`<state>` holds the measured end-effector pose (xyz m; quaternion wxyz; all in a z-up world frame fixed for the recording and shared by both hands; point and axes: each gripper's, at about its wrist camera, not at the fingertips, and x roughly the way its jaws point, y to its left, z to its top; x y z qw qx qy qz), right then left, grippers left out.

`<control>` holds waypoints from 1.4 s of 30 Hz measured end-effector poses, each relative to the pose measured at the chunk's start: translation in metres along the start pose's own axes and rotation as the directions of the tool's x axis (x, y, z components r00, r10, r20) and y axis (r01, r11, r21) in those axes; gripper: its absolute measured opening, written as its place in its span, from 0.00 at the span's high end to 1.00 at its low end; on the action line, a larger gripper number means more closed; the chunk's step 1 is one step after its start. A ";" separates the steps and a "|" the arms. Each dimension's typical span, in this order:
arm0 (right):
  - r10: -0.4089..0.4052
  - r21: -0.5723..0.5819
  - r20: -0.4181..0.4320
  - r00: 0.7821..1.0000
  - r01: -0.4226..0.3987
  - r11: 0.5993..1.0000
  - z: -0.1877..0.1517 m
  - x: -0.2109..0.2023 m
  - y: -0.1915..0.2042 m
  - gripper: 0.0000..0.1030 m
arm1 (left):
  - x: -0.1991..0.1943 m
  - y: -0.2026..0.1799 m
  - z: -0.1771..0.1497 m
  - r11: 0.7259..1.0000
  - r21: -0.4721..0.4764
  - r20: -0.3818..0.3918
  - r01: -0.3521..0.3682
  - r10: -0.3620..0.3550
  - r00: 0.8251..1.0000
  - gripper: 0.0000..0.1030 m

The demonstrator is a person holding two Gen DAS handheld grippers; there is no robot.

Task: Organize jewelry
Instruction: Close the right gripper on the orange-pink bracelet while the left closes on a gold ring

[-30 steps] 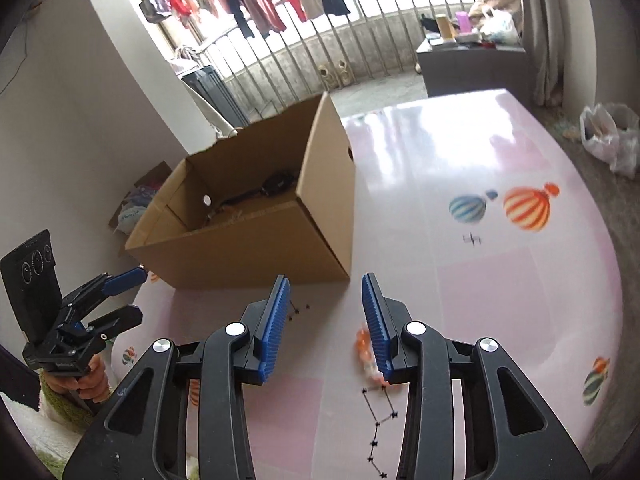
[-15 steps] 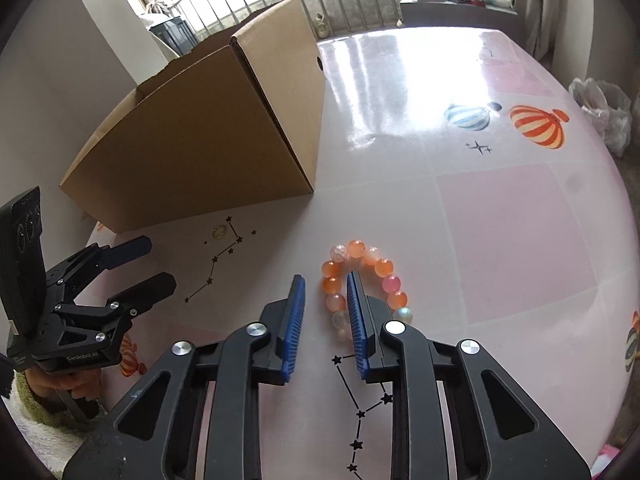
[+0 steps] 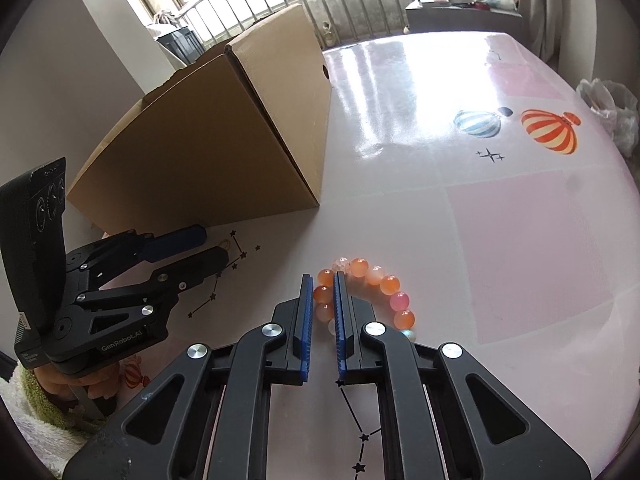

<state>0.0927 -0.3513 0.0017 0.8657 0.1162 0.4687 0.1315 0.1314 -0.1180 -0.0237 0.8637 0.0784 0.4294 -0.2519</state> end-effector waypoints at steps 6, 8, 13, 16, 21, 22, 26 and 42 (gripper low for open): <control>0.027 0.021 0.007 1.000 -0.027 0.999 0.002 0.001 -0.005 0.92 | 0.003 -0.009 0.002 1.000 0.009 0.003 -0.016 0.016 1.000 0.78; 0.032 0.024 0.008 0.999 -0.033 0.999 0.002 0.001 -0.006 0.92 | 0.004 -0.011 0.003 1.000 0.018 0.005 -0.026 0.026 1.000 0.81; 0.036 0.025 0.009 0.999 -0.036 0.999 0.002 0.002 -0.010 0.92 | 0.003 -0.017 0.004 0.998 0.038 0.011 -0.054 0.054 0.999 0.88; 0.035 0.022 0.009 0.999 -0.035 0.999 0.003 0.002 -0.011 0.92 | 0.002 -0.016 0.004 0.998 0.038 0.010 -0.055 0.055 0.998 0.88; 0.027 0.018 0.006 1.000 -0.027 0.999 0.002 0.001 -0.010 0.92 | 0.000 -0.017 0.001 0.998 0.039 0.009 -0.056 0.056 0.998 0.89; 0.024 0.018 0.005 1.000 -0.024 1.000 0.002 0.001 -0.009 0.92 | -0.003 -0.015 -0.002 0.998 0.034 0.009 -0.056 0.055 0.998 0.89; 0.019 0.014 -0.004 1.000 -0.019 1.000 0.002 0.001 -0.004 0.92 | -0.007 -0.010 -0.011 0.998 0.010 0.010 -0.061 0.060 0.998 0.89; 0.171 0.176 0.080 0.982 -0.182 0.967 0.011 -0.018 -0.024 0.93 | -0.038 0.022 -0.041 0.994 -0.084 0.060 -0.067 0.072 0.996 0.89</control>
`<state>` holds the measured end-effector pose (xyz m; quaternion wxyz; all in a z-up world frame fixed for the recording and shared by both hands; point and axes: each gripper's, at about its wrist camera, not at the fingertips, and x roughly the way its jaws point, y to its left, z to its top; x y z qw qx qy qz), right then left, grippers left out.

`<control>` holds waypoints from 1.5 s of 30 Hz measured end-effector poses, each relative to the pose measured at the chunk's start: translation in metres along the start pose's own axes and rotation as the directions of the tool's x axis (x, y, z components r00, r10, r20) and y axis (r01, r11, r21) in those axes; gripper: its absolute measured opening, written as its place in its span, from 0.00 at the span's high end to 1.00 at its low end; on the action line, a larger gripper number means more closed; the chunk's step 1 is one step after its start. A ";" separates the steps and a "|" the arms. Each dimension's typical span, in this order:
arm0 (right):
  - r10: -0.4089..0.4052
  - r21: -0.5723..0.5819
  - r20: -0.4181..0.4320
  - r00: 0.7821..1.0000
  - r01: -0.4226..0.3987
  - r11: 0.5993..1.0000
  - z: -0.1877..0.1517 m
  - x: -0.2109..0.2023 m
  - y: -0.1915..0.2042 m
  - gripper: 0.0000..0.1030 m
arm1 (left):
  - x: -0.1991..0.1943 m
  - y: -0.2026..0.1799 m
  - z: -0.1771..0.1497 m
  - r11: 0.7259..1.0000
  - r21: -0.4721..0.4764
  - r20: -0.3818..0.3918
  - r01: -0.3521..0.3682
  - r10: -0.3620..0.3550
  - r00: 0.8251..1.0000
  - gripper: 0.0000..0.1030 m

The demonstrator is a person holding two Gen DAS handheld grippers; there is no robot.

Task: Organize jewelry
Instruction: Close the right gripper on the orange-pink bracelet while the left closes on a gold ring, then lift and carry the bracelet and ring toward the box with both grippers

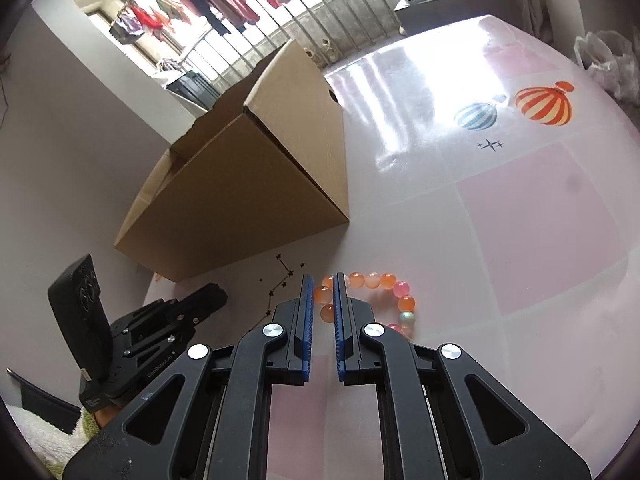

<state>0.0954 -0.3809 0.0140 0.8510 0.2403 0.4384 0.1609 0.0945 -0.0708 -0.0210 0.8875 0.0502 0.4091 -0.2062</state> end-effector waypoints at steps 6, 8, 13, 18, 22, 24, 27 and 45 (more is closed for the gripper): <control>0.129 0.091 0.044 0.991 -0.132 0.987 0.008 -0.012 -0.013 0.93 | -0.015 0.007 0.000 1.000 -0.011 0.035 0.001 0.000 0.999 0.89; 0.172 0.116 0.053 0.984 -0.177 0.977 0.009 -0.013 -0.017 0.93 | -0.020 0.007 0.001 1.000 -0.010 0.049 0.002 -0.001 0.999 0.89; 0.238 0.141 0.070 0.969 -0.246 0.959 0.007 -0.013 -0.016 0.93 | -0.036 0.005 0.003 1.000 -0.009 0.086 0.013 -0.012 0.996 0.89; 0.279 0.141 0.078 0.957 -0.288 0.947 0.002 -0.018 -0.009 0.93 | -0.050 0.003 0.009 1.000 -0.004 0.125 0.020 -0.019 0.992 0.89; 0.301 0.138 0.084 0.950 -0.310 0.940 0.000 -0.019 -0.005 0.93 | -0.059 0.001 0.009 1.000 -0.002 0.144 0.023 -0.023 0.989 0.89; 0.306 0.133 0.088 0.948 -0.316 0.939 0.001 -0.019 -0.003 0.93 | -0.062 0.000 0.009 1.000 -0.003 0.150 0.026 -0.025 0.988 0.89; 0.311 0.124 0.096 0.946 -0.321 0.939 0.001 -0.019 -0.001 0.93 | -0.065 -0.001 0.008 1.000 -0.001 0.156 0.025 -0.024 0.987 0.89; 0.355 0.001 0.121 0.927 -0.357 0.934 0.022 -0.044 0.022 0.93 | -0.121 0.007 0.018 1.000 -0.008 0.280 0.009 -0.007 0.960 0.89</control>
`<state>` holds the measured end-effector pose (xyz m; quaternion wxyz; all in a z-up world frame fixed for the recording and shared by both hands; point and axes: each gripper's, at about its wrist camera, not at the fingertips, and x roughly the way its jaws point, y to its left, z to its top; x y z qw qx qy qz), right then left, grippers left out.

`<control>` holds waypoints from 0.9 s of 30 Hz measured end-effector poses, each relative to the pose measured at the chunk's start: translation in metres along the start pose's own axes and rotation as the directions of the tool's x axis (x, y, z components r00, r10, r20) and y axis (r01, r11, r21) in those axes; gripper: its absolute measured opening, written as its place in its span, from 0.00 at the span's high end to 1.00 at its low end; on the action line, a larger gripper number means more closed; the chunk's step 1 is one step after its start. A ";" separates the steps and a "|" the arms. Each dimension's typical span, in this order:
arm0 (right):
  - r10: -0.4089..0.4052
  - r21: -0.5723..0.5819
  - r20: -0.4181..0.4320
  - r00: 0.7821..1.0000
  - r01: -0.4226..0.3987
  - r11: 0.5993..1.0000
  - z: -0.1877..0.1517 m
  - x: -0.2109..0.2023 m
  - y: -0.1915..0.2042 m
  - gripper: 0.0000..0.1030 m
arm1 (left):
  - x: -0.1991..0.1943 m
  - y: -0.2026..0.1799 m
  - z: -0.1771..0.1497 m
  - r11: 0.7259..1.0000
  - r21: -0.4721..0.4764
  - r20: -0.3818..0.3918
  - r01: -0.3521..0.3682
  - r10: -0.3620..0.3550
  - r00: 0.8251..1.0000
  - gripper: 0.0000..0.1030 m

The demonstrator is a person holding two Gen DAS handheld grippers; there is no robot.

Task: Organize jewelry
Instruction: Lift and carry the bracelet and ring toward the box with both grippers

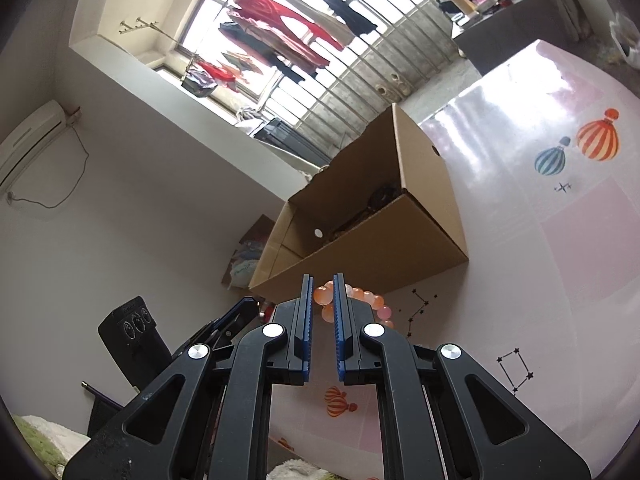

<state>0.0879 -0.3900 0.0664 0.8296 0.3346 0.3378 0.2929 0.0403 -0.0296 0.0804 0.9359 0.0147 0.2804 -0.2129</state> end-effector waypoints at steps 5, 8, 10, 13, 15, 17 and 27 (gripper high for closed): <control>0.039 -0.065 0.016 0.999 -0.038 0.997 0.021 0.003 0.023 0.93 | -0.017 0.013 0.025 1.000 -0.005 0.067 -0.017 0.017 0.998 0.89; 0.065 -0.101 0.022 0.998 -0.062 0.993 0.035 0.008 0.036 0.93 | -0.023 0.022 0.040 1.000 -0.010 0.100 -0.026 0.027 0.995 0.89; 0.075 -0.125 0.026 0.997 -0.072 0.990 0.045 0.013 0.043 0.93 | -0.023 0.028 0.050 0.999 -0.014 0.118 -0.031 0.032 0.992 0.89; 0.099 -0.145 0.026 0.995 -0.095 0.985 0.059 0.022 0.048 0.93 | -0.021 0.036 0.063 0.999 -0.014 0.132 -0.042 0.043 0.990 0.89; 0.117 -0.151 0.022 0.993 -0.112 0.982 0.068 0.029 0.048 0.93 | -0.016 0.041 0.070 0.999 -0.016 0.131 -0.044 0.046 0.990 0.89; 0.121 -0.155 0.016 0.993 -0.117 0.981 0.075 0.037 0.046 0.93 | -0.006 0.046 0.076 0.999 -0.018 0.115 -0.042 0.044 0.992 0.89; 0.107 -0.107 -0.064 0.992 -0.114 0.988 0.098 0.079 0.014 0.93 | 0.068 0.075 0.075 0.996 -0.085 -0.122 -0.016 0.005 0.993 0.88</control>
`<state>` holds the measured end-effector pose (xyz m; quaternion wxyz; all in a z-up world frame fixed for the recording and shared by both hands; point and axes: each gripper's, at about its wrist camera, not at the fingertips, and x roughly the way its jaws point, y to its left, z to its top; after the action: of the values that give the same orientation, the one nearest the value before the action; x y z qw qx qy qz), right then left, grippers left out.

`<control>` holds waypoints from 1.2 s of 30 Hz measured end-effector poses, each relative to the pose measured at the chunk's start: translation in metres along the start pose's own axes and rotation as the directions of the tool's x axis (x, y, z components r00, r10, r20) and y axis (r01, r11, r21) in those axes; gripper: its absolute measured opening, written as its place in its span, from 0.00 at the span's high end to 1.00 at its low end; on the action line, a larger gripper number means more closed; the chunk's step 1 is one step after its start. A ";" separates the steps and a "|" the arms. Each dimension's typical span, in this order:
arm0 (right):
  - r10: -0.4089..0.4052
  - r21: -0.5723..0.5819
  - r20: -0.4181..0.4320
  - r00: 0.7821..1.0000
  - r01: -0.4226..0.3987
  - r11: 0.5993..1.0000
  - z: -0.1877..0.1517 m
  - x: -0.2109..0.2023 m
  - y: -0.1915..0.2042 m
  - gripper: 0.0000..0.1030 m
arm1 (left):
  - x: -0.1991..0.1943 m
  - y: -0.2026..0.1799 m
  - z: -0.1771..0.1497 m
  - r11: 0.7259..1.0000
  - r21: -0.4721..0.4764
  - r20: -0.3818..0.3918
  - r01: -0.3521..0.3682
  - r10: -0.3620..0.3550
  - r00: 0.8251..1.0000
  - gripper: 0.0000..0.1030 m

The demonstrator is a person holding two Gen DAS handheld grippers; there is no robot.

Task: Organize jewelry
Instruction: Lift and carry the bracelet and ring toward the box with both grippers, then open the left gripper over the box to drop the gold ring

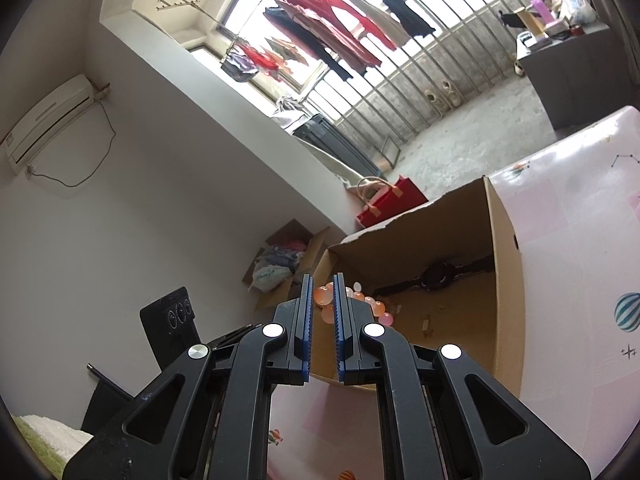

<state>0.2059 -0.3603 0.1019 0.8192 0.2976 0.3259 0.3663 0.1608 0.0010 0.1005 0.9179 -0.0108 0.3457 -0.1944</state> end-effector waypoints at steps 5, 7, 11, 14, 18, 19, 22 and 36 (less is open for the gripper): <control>-0.011 0.006 -0.044 0.999 0.011 1.000 0.003 0.013 -0.010 0.93 | 0.028 0.003 -0.006 1.000 -0.008 -0.114 -0.012 0.011 0.993 0.88; -0.022 0.000 -0.053 0.998 0.022 1.000 0.004 0.017 -0.011 0.93 | 0.037 0.005 -0.009 1.000 -0.008 -0.159 -0.020 0.018 0.987 0.88; -0.012 0.015 -0.067 0.998 0.013 1.000 0.008 0.019 -0.019 0.93 | 0.049 0.008 -0.014 0.999 0.000 -0.214 -0.048 0.047 0.976 0.88; -0.009 0.021 -0.071 0.997 0.010 1.000 0.011 0.020 -0.023 0.93 | 0.052 0.008 -0.015 0.997 0.027 -0.234 -0.075 0.080 0.969 0.88; -0.009 0.027 -0.070 0.997 0.011 1.000 0.013 0.019 -0.024 0.93 | 0.054 0.009 -0.016 0.994 0.047 -0.257 -0.101 0.110 0.960 0.88; -0.009 0.029 -0.069 0.998 0.011 1.000 0.013 0.019 -0.024 0.93 | 0.053 0.010 -0.016 0.994 0.043 -0.260 -0.102 0.110 0.959 0.88; -0.015 0.028 -0.064 0.998 0.017 0.999 0.011 0.019 -0.020 0.93 | 0.052 0.013 -0.015 0.994 0.030 -0.267 -0.107 0.111 0.957 0.84; -0.062 0.011 -0.054 0.997 0.063 0.998 0.008 0.014 -0.001 0.92 | 0.013 0.023 -0.009 0.992 -0.022 -0.134 -0.124 0.120 0.984 0.59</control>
<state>0.2194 -0.3516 0.1012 0.8193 0.2826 0.3590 0.3463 0.1725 0.0189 0.0822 0.9028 0.0096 0.4089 -0.1328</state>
